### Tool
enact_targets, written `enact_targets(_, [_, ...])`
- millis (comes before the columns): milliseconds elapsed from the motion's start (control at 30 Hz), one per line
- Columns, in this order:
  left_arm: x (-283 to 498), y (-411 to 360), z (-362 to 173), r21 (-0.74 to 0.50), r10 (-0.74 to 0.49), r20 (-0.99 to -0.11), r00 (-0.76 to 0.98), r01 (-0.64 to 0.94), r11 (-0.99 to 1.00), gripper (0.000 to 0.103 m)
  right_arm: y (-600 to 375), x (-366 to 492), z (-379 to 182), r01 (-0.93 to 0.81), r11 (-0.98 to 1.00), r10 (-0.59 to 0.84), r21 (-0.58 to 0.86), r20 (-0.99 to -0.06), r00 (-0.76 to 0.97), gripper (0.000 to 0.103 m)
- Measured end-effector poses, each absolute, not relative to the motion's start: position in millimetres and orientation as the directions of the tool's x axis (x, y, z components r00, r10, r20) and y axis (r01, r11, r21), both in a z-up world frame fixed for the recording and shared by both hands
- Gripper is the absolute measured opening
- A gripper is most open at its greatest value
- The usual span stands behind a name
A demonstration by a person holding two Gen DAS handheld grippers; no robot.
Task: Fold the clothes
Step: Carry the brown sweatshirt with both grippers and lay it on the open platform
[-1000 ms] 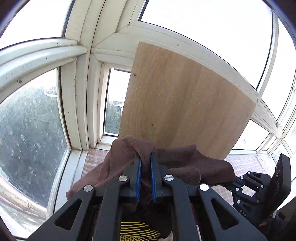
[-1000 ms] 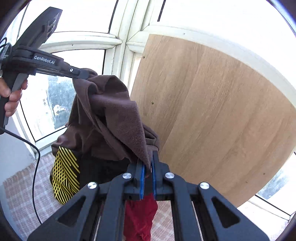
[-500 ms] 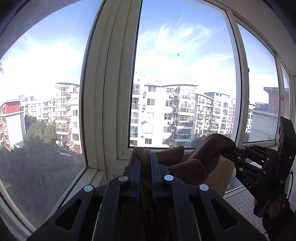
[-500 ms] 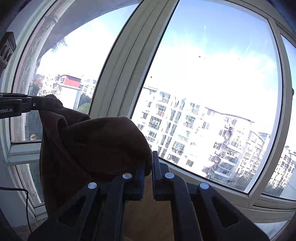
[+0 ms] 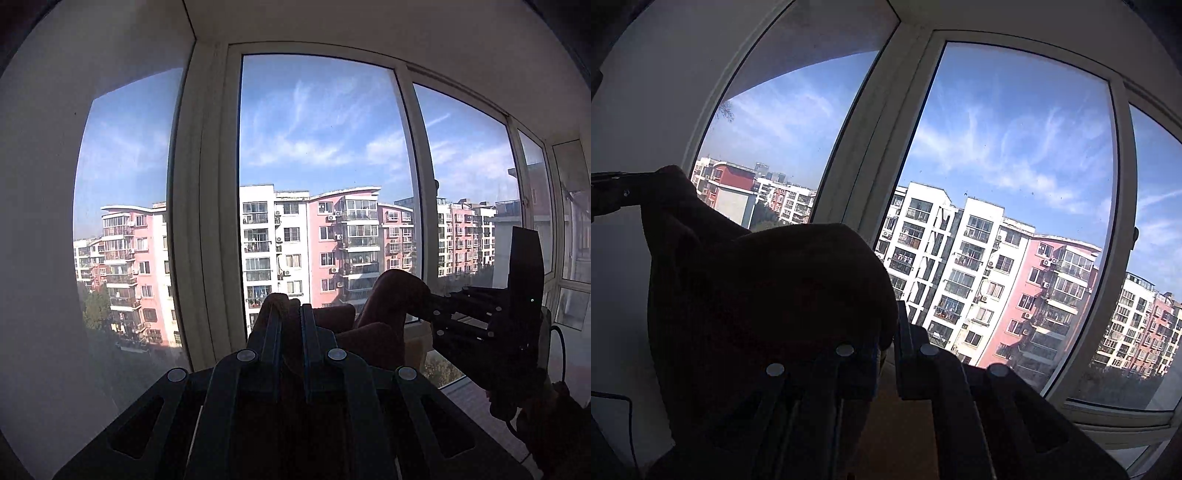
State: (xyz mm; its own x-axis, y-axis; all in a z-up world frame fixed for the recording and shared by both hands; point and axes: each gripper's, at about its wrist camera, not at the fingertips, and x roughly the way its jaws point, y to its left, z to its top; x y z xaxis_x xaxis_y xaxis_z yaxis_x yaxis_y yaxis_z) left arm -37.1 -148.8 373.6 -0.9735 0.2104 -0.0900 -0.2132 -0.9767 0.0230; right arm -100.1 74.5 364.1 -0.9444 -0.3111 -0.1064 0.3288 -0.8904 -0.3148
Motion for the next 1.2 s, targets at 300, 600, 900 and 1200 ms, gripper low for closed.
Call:
enact_targets(300, [3,-41,291,0.038,0.309,-0.28,-0.909,-0.332,-0.943,0.008,172,-100,281,0.478,-0.853,-0.396,-0.209,-0.336,-0.855,0.006])
enact_targets(600, [-16,175,148,-0.174,0.602,-0.519,-0.607,-0.614,-0.77,0.024,391,-159,133,0.4,-0.885,-0.146,-0.239,-0.672,-0.726,0.016])
enact_targets(900, [-21,221,73,-0.071,0.521,-0.673,-0.525,-0.656,-0.751,0.038,571,-145,-3,0.061,-0.945,0.231,-0.321,-0.79,-0.568,0.029])
enact_targets(1200, [-142,168,-12,0.041,0.356,-0.824,-0.44,-0.674,-0.738,0.047,522,-41,-114,-0.082,-0.979,0.204,-0.187,-0.866,-0.456,0.052])
